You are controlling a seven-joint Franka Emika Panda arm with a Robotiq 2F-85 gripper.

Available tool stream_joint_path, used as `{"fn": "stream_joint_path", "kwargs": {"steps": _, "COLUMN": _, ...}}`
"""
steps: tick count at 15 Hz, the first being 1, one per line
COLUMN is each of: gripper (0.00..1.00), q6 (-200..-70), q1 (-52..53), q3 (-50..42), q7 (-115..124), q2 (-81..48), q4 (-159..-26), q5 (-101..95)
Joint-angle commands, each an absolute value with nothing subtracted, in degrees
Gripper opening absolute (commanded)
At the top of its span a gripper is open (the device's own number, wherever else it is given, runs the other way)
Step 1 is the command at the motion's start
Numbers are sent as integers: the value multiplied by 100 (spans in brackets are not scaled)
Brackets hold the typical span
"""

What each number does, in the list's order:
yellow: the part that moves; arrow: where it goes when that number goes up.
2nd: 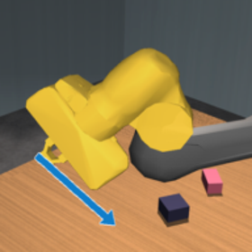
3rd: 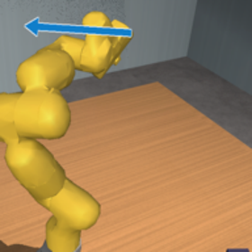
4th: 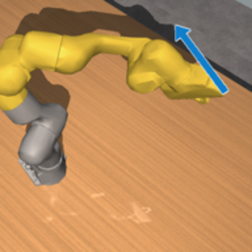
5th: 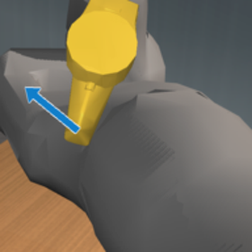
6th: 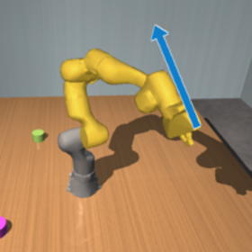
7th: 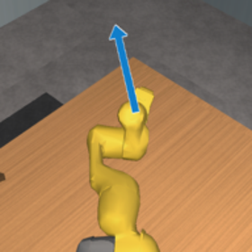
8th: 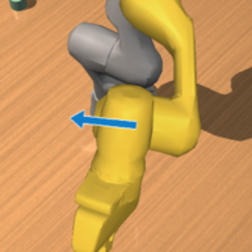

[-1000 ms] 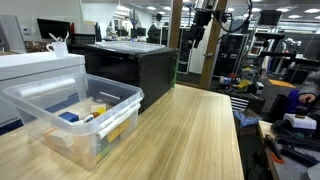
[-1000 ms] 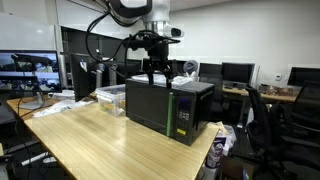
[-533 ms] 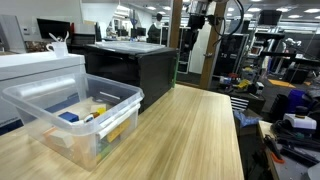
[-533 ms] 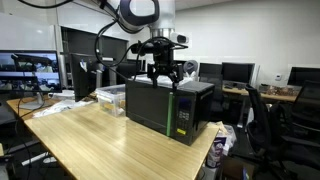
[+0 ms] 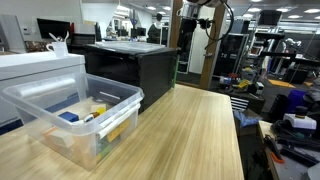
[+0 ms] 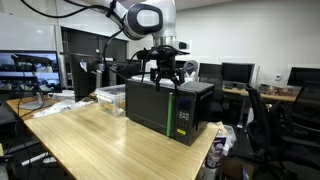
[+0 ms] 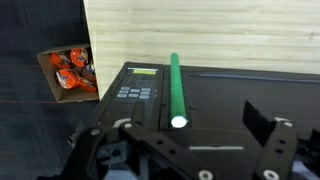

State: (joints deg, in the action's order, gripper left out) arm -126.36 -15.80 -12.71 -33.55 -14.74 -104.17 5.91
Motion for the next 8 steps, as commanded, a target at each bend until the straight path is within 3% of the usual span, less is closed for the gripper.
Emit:
{"fn": "stream_joint_path", "kwargs": {"steps": 1, "gripper": 100, "q6": -12836, "q1": -1690, "q3": -1071, "q7": -3433, "q2": -1585, "q4": -10343, "q5": 613}}
{"fn": "stream_joint_path", "kwargs": {"steps": 8, "gripper": 100, "q6": -12823, "q1": -1893, "q3": -1018, "q7": -3399, "q2": -1715, "q4": -10299, "q5": 911}}
